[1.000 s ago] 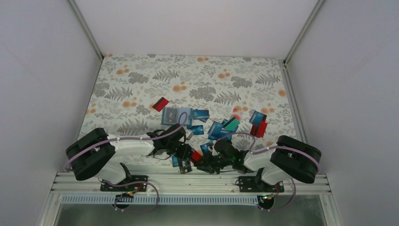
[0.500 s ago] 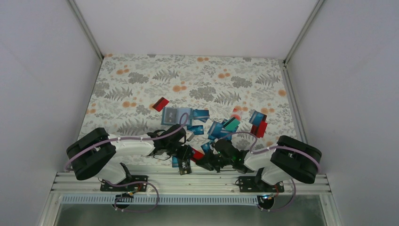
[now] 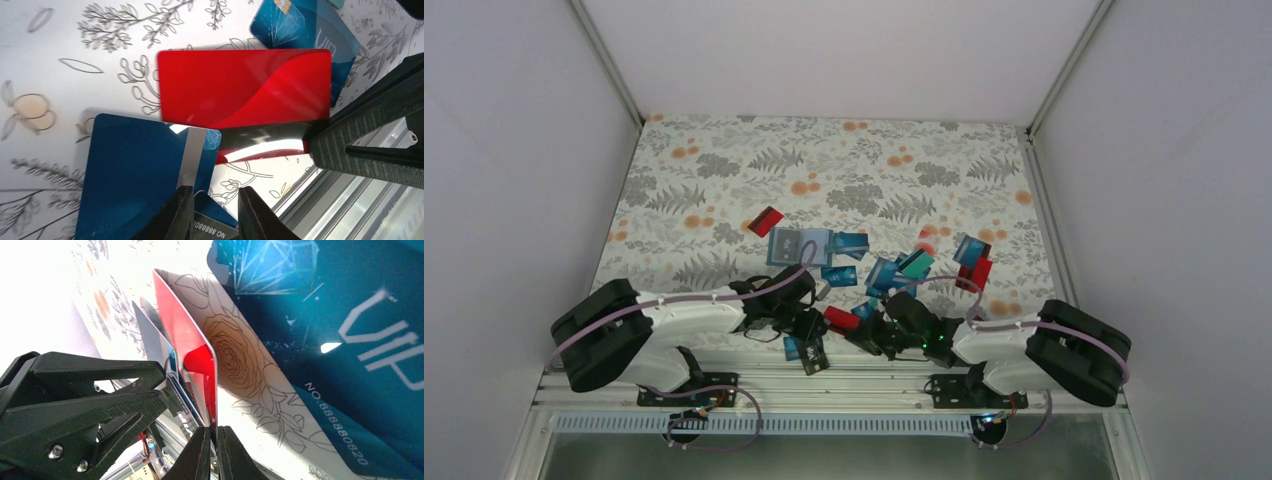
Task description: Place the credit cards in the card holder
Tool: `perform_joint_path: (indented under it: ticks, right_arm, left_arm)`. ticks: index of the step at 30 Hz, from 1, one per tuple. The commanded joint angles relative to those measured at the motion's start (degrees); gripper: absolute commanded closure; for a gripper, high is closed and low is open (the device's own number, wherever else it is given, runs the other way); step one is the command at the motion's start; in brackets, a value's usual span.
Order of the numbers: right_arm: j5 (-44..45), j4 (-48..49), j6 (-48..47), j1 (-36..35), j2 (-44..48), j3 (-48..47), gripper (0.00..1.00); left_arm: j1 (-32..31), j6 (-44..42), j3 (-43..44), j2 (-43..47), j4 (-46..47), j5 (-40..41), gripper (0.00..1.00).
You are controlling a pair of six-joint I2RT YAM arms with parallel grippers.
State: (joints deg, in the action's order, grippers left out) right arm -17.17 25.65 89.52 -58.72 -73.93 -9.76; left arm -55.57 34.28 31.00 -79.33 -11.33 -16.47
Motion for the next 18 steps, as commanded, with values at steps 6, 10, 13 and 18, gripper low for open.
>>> perform_joint_path:
  ticks: [6, 10, 13, 18]
  right_arm:
    - [4.85, -11.44, -5.92, 2.52, 9.28, -2.18, 0.96]
    - [4.06, -17.27, -12.19, 6.99, 14.11, -5.20, 0.96]
    - [0.53, -20.22, -20.45, 11.85, 16.34, -8.94, 0.96]
    - [-5.67, -26.13, -34.93, 18.09, 15.63, -18.83, 0.96]
  left_arm:
    - [4.11, 1.11, 4.04, 7.69, -8.64, 5.72, 0.77]
    - [8.02, -0.70, 6.29, 10.97, -11.48, 6.61, 0.76]
    - [11.27, -3.43, 8.41, 12.79, -13.08, 5.63, 0.76]
    - [19.89, -8.67, 11.65, 15.66, -13.43, -2.29, 0.67]
